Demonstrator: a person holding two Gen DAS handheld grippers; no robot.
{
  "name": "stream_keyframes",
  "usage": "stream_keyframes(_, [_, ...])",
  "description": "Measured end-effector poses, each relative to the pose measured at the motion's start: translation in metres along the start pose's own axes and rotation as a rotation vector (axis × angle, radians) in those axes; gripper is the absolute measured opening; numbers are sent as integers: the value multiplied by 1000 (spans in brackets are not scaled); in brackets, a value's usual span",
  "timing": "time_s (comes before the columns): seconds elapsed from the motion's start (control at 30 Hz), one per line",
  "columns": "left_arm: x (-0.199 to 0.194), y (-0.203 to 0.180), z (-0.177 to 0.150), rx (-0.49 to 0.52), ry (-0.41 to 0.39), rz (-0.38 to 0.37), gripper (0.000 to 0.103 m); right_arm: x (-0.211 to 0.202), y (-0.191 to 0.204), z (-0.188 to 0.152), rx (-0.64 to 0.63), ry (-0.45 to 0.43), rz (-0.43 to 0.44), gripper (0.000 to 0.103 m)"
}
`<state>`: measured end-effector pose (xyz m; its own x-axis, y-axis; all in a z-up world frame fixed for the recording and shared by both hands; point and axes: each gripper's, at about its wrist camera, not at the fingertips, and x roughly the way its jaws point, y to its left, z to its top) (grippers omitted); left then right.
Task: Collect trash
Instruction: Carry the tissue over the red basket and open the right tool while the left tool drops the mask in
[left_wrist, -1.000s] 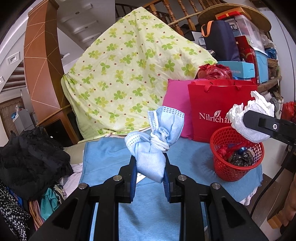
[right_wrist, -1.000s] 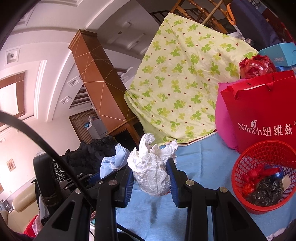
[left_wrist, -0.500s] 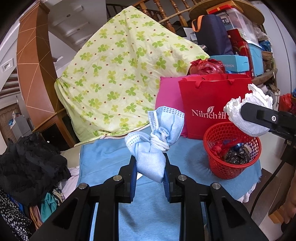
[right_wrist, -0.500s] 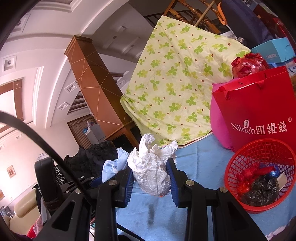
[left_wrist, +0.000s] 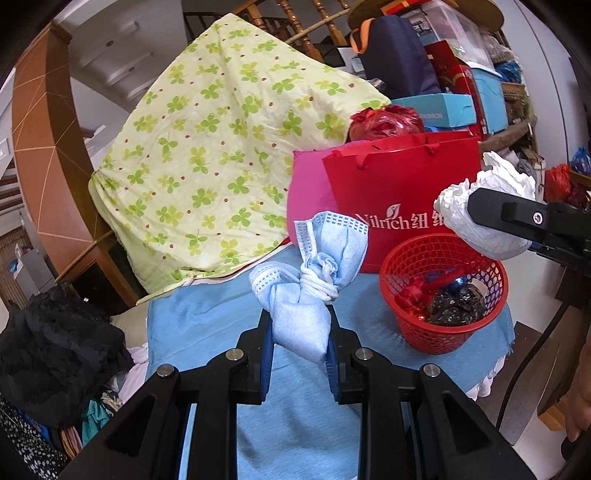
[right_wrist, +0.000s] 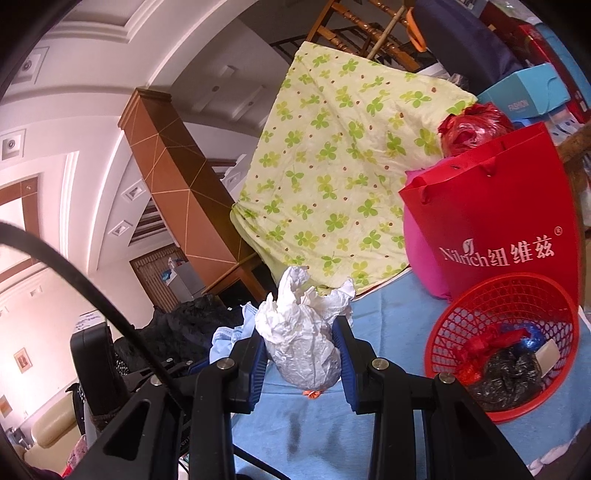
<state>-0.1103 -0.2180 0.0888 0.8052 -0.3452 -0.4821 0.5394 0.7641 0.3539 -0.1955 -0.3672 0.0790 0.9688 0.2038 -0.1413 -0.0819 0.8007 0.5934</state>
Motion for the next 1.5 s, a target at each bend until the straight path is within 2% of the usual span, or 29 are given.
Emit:
stream_keyframes(0.4, [9, -47, 11, 91, 6, -50, 26, -27, -43, 6, 64, -56, -57, 37])
stream_keyframes(0.63, [21, -76, 16, 150, 13, -101, 26, -43, -82, 6, 132, -91, -116, 37])
stream_keyframes(0.87, [50, -104, 22, 154, 96, -226, 26, -50, -130, 3, 233, -95, -189, 38])
stream_keyframes(1.1, [86, -128, 22, 157, 184, -306, 26, -50, -167, -7, 306, -80, -240, 38])
stream_keyframes(1.5, [126, -159, 20, 182, 259, -346, 26, -35, -210, -25, 399, -41, -255, 38])
